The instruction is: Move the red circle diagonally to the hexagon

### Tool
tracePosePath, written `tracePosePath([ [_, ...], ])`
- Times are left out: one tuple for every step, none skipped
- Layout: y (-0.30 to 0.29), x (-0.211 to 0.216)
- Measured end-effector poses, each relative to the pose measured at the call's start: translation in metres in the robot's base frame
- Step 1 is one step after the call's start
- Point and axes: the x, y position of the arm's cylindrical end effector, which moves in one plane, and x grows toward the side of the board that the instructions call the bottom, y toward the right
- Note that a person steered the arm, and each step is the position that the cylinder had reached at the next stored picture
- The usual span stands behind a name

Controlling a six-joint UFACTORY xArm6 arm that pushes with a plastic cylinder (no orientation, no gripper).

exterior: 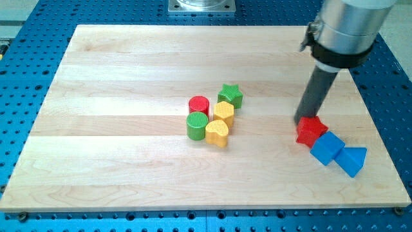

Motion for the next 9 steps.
tracePosePath([
  [-0.035,0.001],
  [-0.059,0.001],
  [-0.046,-0.06],
  [-0.107,-0.113],
  [-0.172,-0.078],
  [-0.188,-0.005],
  [-0.223,0.004],
  [-0.261,0.017],
  [-0.256,0.032],
])
